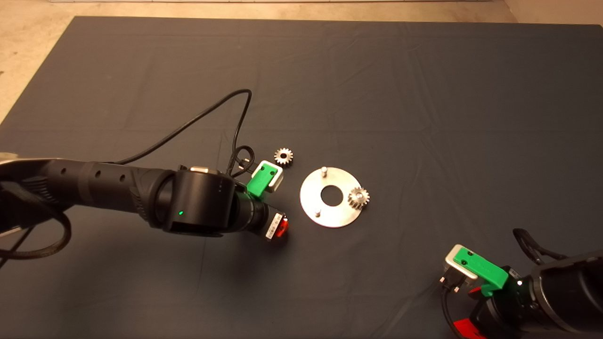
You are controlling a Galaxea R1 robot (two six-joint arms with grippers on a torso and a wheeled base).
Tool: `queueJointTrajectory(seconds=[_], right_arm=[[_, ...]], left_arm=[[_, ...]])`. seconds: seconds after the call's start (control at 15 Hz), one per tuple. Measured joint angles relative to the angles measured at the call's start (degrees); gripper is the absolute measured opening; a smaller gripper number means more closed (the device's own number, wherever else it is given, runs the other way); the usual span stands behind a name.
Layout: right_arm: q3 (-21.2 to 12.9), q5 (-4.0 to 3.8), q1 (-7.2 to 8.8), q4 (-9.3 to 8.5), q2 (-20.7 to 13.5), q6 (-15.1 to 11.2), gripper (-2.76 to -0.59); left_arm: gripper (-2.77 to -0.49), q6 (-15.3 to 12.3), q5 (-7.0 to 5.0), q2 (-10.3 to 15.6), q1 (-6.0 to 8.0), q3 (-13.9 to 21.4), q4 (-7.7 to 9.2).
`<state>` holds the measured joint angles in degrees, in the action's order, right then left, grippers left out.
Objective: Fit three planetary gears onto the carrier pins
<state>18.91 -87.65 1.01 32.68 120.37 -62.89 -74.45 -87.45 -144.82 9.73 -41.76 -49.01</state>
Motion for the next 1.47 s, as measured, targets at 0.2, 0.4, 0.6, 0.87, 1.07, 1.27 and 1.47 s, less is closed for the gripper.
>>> queueJointTrajectory(seconds=[0.2, 0.4, 0.6, 0.87, 1.07, 1.27, 1.47], right_arm=[[0.0, -0.05, 0.85, 0.0, 0.0, 0.0, -1.5], [0.0, -0.05, 1.47, 0.0, 0.0, 0.0, -1.5], [0.0, -0.03, 1.88, 0.0, 0.0, 0.0, -1.5], [0.0, -0.02, 1.88, 0.0, 0.0, 0.0, -1.5], [0.0, -0.02, 1.9, 0.0, 0.0, 0.0, -1.5], [0.0, -0.06, 2.18, 0.0, 0.0, 0.0, -1.5], [0.0, -0.06, 3.32, 0.02, 0.0, 0.0, -1.5]], left_arm=[[-0.78, -2.5, 0.08, 0.0, 0.0, -0.2, -0.02], [-0.78, -3.8, 1.28, -0.1, 0.0, -0.2, -0.05], [-0.78, -5.9, 3.63, -0.1, -0.02, -0.2, -0.05], [-0.78, -7.2, 4.57, -1.2, -0.02, 0.2, -0.05], [-0.78, -7.3, 4.5, -2.8, -0.02, 0.3, -0.07], [-0.78, -7.3, 4.21, -3.1, -0.02, 0.5, -0.19], [-0.78, -7.3, 0.98, -3.1, -0.02, 3.0, -1.03]])
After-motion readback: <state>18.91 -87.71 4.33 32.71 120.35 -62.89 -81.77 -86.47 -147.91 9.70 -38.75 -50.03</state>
